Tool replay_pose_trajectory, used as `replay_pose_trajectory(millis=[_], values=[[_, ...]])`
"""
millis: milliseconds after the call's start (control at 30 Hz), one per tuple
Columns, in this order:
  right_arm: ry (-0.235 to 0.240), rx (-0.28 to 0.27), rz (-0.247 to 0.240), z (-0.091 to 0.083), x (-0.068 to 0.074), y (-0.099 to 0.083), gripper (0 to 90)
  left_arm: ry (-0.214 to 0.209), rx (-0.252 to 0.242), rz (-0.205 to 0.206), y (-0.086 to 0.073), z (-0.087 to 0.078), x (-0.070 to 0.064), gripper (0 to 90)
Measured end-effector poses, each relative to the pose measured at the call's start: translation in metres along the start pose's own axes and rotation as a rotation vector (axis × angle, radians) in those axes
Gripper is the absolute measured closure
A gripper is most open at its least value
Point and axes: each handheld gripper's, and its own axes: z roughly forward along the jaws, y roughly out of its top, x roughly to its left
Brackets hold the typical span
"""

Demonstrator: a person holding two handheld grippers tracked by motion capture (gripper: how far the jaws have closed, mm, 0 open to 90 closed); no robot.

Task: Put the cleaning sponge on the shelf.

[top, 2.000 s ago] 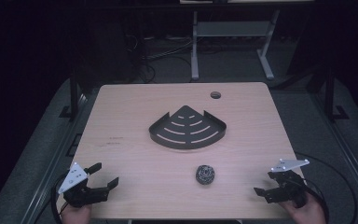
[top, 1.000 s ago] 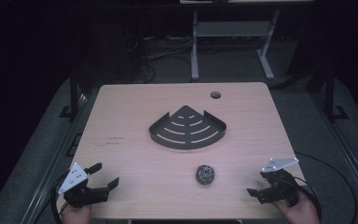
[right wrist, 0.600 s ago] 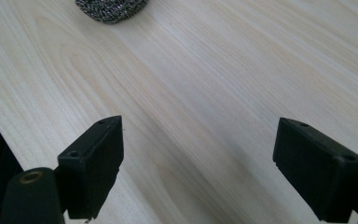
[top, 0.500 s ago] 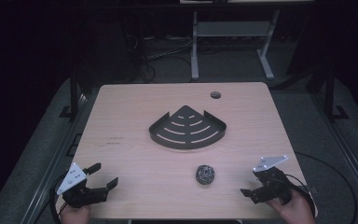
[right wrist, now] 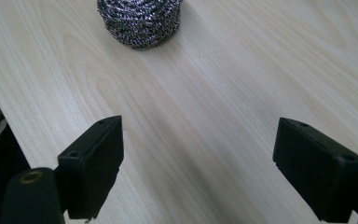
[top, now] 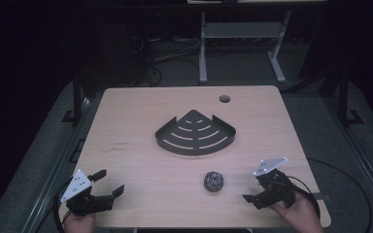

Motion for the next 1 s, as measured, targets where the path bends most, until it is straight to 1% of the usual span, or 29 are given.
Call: replay_pose_trajectory(millis=[233, 333, 467, 533, 700, 867, 933, 1000], values=[[0.020, 0.006, -0.019, 0.006, 0.004, 0.010, 15.6, 0.005, -0.006, -0.007, 0.000, -0.001, 0.001, 13.4], [0.030, 0.017, -0.044, 0.010, 0.009, 0.018, 15.6, 0.003, -0.006, -0.006, 0.000, -0.001, 0.001, 13.4], [0.038, 0.028, -0.055, 0.014, 0.011, 0.024, 15.7, 0.003, -0.006, -0.005, 0.000, -0.002, 0.001, 13.4], [0.046, 0.039, -0.071, 0.018, 0.014, 0.030, 15.6, 0.006, -0.006, -0.005, 0.000, -0.001, 0.001, 13.4], [0.052, 0.046, -0.090, 0.021, 0.016, 0.038, 15.6, 0.000, -0.007, -0.006, 0.000, -0.001, 0.001, 13.3], [0.060, 0.051, -0.123, 0.026, 0.019, 0.049, 15.6, 0.001, -0.007, -0.002, 0.000, -0.002, 0.002, 13.4], [0.066, 0.055, -0.136, 0.029, 0.021, 0.055, 15.7, 0.000, -0.011, -0.009, 0.000, -0.002, 0.002, 13.4], [0.071, 0.057, -0.136, 0.030, 0.022, 0.056, 15.6, 0.001, -0.011, -0.009, 0.000, -0.002, 0.002, 13.4]])
